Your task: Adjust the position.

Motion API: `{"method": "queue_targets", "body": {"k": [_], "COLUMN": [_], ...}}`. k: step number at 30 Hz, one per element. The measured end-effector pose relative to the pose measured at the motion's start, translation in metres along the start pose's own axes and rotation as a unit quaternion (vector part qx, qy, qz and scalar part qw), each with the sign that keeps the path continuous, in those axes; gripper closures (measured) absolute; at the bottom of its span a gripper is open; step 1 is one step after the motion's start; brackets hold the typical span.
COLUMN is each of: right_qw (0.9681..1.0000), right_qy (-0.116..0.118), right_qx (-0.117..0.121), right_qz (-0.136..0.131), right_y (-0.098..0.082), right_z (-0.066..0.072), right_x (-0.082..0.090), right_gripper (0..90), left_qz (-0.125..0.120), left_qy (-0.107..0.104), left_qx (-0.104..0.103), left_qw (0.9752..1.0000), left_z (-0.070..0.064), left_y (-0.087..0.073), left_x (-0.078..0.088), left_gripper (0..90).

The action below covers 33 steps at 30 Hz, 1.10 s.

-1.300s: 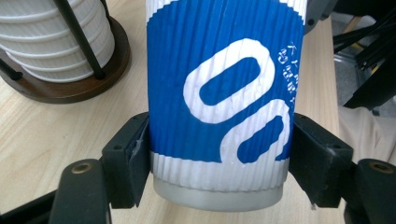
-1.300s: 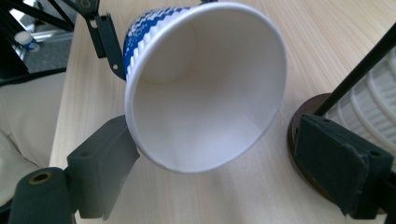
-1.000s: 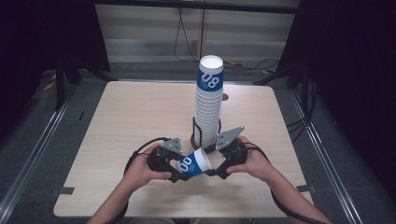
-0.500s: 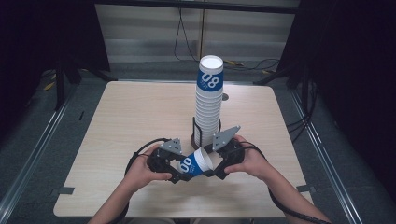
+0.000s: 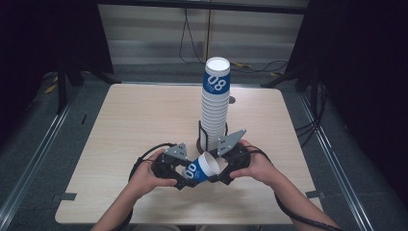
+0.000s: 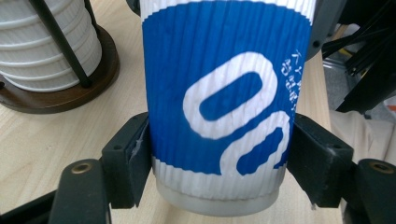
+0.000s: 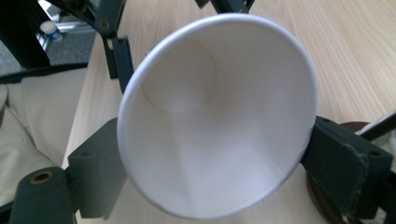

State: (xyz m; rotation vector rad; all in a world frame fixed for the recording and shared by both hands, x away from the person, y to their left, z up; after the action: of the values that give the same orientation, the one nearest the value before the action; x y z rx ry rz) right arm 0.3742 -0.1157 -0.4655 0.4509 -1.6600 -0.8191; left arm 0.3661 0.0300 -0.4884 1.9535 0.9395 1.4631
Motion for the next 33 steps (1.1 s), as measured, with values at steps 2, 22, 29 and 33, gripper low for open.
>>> {"method": "queue_targets", "body": {"k": [2,22,29,33], "right_qw": [1.0000,0.9990,0.9974,0.9951], "right_qy": [0.002,-0.009,-0.014,-0.020], "right_qx": [0.003,0.026,0.034,0.039], "right_qz": [-0.001,0.036,0.061,0.089], "right_y": [0.001,0.000,-0.004,-0.005], "right_z": [0.000,-0.001,-0.002,-0.001], "right_x": [0.000,0.003,0.004,0.004], "right_gripper": [13.7,16.5,16.5,16.5], "left_qz": [0.008,0.035,0.031,0.030], "left_qy": [-0.001,0.036,0.048,0.048], "left_qx": [-0.003,0.006,0.016,0.017], "left_qw": [1.0000,0.9987,0.9982,0.9982], "left_z": [0.000,0.003,0.005,0.005], "left_y": [-0.001,-0.009,-0.016,-0.020], "left_x": [0.000,-0.003,0.002,0.004], "left_gripper": [28.9,18.4,18.0,18.0]}}
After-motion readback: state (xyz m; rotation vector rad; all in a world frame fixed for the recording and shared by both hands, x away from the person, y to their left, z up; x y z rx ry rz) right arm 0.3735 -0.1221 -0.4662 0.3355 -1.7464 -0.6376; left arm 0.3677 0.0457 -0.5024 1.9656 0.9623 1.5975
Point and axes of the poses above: each handheld gripper's, and its own axes: x roughly backward along the jaws, y roughly out of its top, z roughly to its left, the point moved 6 cm from there along -x, roughly forward along the jaws, and after that the axes turned 10 degrees about -y, right-handed, at the moved point
